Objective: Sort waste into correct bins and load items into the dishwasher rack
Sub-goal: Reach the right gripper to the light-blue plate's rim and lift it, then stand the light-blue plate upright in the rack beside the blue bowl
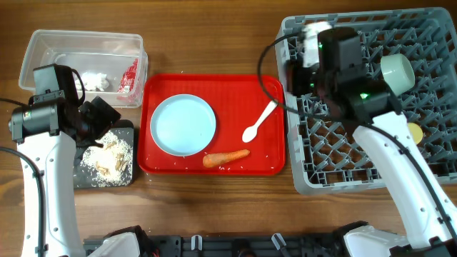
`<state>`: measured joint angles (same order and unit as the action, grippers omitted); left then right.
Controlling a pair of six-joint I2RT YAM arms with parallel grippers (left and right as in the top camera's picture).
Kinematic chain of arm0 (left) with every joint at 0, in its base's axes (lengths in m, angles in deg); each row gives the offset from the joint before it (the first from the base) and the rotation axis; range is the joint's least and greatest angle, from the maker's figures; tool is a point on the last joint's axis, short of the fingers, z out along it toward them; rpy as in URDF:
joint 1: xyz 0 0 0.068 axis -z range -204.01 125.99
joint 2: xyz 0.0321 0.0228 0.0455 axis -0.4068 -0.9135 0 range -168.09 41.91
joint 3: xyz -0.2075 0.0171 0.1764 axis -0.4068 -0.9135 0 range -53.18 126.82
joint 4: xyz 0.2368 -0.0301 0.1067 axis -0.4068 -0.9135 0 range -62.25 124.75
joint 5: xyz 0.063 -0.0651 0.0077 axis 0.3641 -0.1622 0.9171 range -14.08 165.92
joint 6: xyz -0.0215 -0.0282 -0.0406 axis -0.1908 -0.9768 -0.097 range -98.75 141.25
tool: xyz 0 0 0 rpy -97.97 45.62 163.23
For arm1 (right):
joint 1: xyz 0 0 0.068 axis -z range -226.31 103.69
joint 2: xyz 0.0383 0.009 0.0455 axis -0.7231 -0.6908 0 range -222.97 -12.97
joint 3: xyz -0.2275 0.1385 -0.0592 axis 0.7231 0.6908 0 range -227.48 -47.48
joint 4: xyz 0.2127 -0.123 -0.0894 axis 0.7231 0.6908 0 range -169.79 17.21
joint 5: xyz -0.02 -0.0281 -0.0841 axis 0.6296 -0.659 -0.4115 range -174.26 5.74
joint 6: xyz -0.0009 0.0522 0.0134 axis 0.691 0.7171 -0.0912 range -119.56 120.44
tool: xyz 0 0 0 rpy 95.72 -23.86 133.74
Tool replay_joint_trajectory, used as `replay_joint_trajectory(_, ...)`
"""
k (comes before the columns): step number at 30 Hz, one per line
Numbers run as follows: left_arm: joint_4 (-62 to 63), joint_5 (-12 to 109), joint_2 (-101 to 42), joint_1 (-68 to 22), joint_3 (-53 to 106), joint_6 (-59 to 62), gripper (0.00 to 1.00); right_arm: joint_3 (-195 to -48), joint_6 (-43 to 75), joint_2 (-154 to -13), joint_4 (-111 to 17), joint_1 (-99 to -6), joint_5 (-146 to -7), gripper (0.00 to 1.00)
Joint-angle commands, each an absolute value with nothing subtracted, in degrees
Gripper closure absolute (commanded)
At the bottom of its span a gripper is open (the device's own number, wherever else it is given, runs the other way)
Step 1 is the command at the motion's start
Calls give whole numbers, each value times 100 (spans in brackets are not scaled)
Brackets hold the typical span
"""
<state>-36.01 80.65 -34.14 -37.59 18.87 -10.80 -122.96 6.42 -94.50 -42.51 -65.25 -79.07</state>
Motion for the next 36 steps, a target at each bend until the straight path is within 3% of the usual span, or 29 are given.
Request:
replay_joint_trajectory(1, -3601, 8002, -3383, -3790, 1905, -1113, 0, -12316, 1121, -10027, -4444, -7078, -6490, 41)
replay_joint_trajectory(7, -3601, 7998, -3383, -3790, 1905, -1113, 0, -12316, 1901, -11470, -5003, -7908, -6490, 43)
replay_joint_trajectory(11, -3603, 7998, -3383, -3790, 1905, -1113, 0, -12316, 2592, -12394, -5458, -8201, -6619, 58)
replay_joint_trajectory(18, -3601, 7998, -3383, -3790, 1905, -1113, 0, -12316, 3055, -13168, -5705, -8310, -6665, 71)
replay_joint_trajectory(20, -3601, 7998, -3383, -3790, 1905, -1113, 0, -12316, 3046, -13179, -5643, -8310, -6748, 79)
replay_joint_trajectory(22, -3601, 7998, -3383, -3790, 1905, -1113, 0, -12316, 3053, -13179, -5617, -8310, -6772, 96)
replay_joint_trajectory(23, -3603, 7998, -3383, -3790, 1905, -1113, 0, -12316, 3064, -13179, -5619, -8310, -6774, 96)
replay_joint_trajectory(30, -3603, 7998, -3383, -3790, 1905, -1113, 0, -12340, 2666, -11737, -5641, -7652, -6982, 96)
replay_joint_trajectory(36, -3603, 7984, -3383, -3790, 1905, -1113, 0, -12340, 1302, -9538, -5169, -6621, -8975, 96)
